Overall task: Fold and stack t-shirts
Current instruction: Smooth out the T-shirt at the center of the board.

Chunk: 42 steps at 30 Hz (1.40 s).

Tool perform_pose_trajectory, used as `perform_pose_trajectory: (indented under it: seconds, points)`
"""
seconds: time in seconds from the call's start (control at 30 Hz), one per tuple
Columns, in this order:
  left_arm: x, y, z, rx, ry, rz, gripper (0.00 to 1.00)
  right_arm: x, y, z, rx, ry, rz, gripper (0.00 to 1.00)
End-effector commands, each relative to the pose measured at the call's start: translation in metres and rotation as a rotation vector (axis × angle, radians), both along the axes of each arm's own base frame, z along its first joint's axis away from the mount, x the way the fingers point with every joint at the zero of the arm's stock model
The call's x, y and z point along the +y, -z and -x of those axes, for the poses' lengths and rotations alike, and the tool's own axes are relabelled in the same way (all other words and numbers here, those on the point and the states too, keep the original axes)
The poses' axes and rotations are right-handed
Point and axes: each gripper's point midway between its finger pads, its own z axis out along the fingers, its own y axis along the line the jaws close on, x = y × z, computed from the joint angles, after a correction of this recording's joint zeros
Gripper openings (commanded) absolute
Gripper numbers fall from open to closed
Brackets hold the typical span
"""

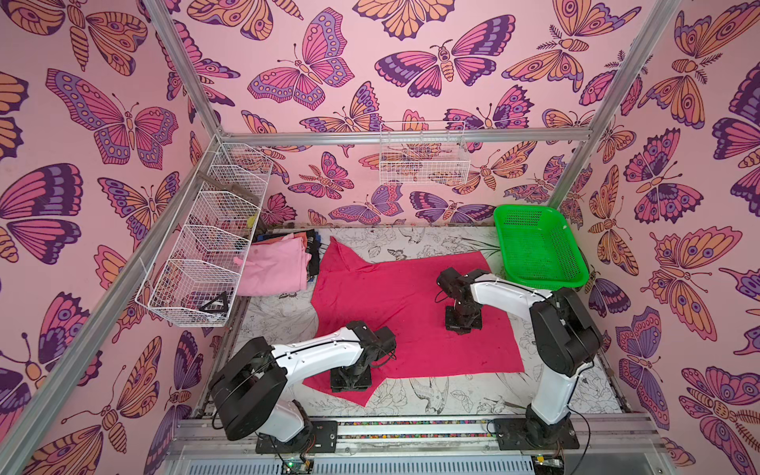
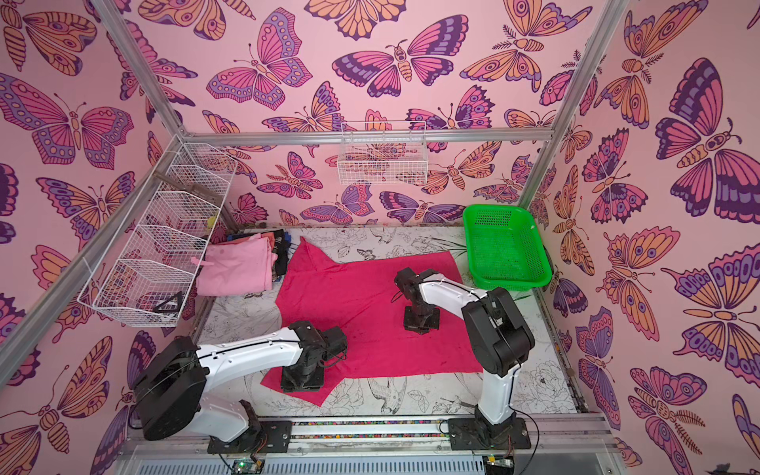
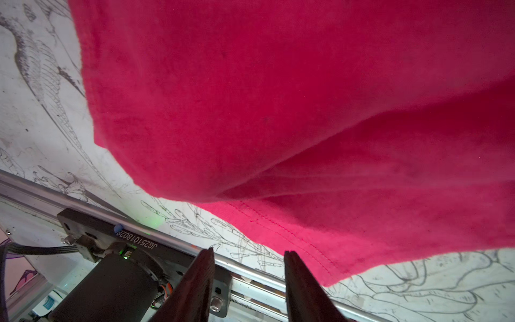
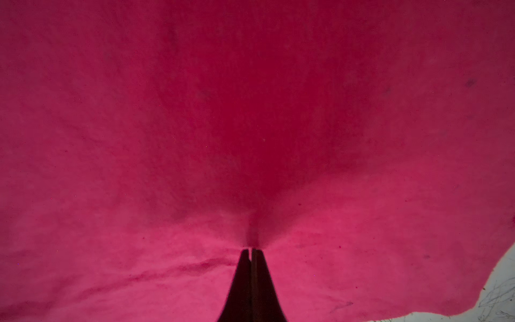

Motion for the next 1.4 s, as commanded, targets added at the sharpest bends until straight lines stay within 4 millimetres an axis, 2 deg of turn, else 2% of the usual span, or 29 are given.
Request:
perform_pose_trajectory:
  seconds: [0.0, 0.33, 0.6, 0.87, 1.17, 1.37]
  points:
    - [0.002, 0.012, 0.009, 0.047, 0.005, -0.005, 0.46, 0.001, -0.004, 0.001, -0.005, -0.011, 0.001, 0.0]
    - [-0.007, 0.033, 0.006, 0.074, 0.039, 0.001, 0.46, -0.002, -0.005, 0.001, -0.005, -0.006, 0.013, 0.0]
    - [-0.01, 0.05, 0.013, 0.105, 0.015, 0.022, 0.16, -0.005, -0.007, -0.004, -0.008, 0.002, 0.022, 0.0]
    - [-0.009, 0.051, 0.013, 0.095, 0.011, 0.03, 0.0, -0.01, -0.009, -0.004, -0.009, 0.013, 0.031, 0.0]
    - [-0.013, 0.046, 0.011, 0.084, 0.014, 0.054, 0.0, -0.012, -0.007, -0.004, -0.009, 0.02, 0.035, 0.0]
    - [-0.021, 0.024, 0.018, 0.079, 0.023, 0.074, 0.0, -0.011, -0.006, -0.004, -0.008, 0.02, 0.035, 0.0]
